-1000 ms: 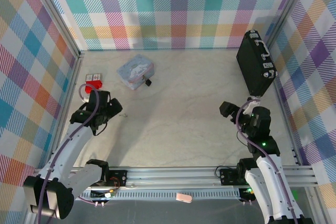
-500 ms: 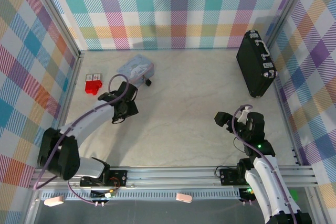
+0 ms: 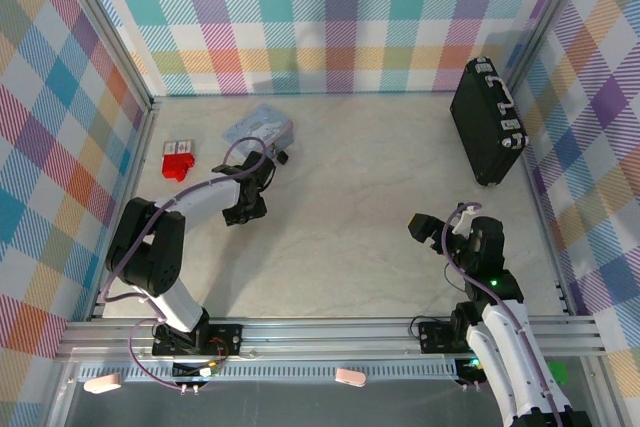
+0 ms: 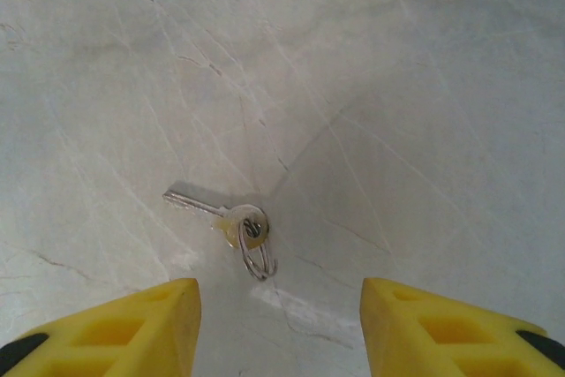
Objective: Unlock the padlock with the key
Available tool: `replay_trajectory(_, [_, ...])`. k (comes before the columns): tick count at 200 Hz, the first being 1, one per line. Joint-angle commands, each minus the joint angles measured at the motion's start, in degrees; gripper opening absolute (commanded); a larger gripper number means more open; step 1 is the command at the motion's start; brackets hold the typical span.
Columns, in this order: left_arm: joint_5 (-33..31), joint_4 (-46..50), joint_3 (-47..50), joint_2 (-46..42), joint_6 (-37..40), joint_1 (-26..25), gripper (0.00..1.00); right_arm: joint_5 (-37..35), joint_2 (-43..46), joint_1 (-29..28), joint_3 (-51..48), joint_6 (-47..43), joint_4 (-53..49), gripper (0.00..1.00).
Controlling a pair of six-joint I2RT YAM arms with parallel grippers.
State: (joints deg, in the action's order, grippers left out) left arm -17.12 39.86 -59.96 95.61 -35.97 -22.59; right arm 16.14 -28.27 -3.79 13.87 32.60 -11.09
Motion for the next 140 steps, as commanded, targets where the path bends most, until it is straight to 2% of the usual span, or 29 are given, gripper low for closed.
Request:
replay_trajectory(1, [1.18,-1.16,-1.08,0.97,-1.01,1.43,0.49,0.56,0.41,-0.35,-0.42,0.53,1.97,0.99])
replay_trajectory(37, [5.03,-4.37,0.09,2.44,-1.32,3.65,0.41,0.45,0.41,-0.32,-0.49,0.62,2.05,0.99])
replay_trajectory(100, [4.47,-5.28,0.52,5.01,-1.21,4.37,0.31,0.38,0.37,-0.40,-0.60,0.70,2.11,0.99])
replay_trajectory(140, [4.82,-6.28,2.34,5.11,-1.43,4.75,0.20,0.38,-0.03,-0.35,-0.59,0.78,2.39,0.99])
